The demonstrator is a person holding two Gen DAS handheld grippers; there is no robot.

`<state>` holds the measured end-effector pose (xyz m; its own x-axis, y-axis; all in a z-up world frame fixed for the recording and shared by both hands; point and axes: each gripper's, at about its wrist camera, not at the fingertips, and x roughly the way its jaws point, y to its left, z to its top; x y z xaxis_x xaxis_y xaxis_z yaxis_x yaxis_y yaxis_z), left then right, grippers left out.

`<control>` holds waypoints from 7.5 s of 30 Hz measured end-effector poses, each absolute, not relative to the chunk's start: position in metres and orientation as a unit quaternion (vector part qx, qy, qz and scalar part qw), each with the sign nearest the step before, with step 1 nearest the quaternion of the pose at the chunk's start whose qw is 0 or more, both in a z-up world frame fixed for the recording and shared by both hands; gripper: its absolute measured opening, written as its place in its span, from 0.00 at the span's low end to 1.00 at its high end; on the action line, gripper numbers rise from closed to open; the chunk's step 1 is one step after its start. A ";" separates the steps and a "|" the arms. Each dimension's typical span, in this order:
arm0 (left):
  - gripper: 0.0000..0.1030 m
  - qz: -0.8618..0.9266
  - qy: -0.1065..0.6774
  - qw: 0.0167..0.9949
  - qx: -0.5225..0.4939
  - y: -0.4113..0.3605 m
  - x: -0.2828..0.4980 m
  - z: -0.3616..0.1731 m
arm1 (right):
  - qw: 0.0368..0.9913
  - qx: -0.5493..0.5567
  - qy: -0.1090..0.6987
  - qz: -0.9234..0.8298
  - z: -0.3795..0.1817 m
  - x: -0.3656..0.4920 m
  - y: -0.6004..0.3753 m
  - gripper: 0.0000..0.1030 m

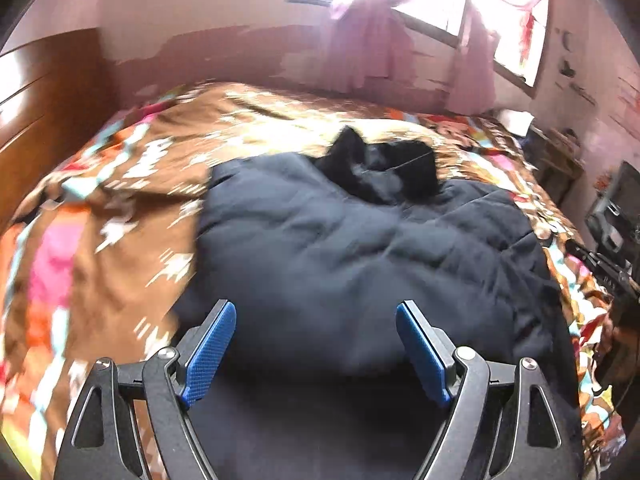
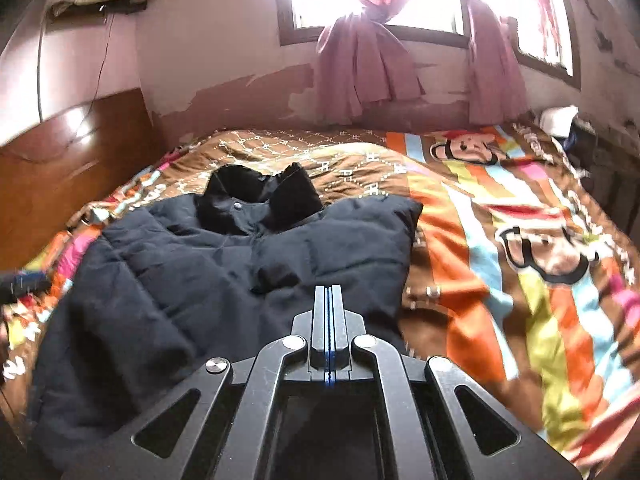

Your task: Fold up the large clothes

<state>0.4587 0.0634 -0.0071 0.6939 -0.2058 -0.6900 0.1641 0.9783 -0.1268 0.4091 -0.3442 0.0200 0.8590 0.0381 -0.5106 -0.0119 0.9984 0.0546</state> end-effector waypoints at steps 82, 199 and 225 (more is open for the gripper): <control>0.04 -0.322 0.593 0.732 0.096 -0.040 0.700 -0.016 | 0.808 0.045 0.536 0.240 0.007 0.646 -0.334 0.05; 1.00 -0.115 0.242 0.963 -0.035 -0.012 0.324 0.131 | 0.975 0.039 0.210 0.059 0.174 0.302 -0.275 0.98; 1.00 -0.041 0.209 0.977 -0.001 0.013 0.112 0.128 | 0.982 -0.007 0.165 0.085 0.186 0.086 -0.233 0.98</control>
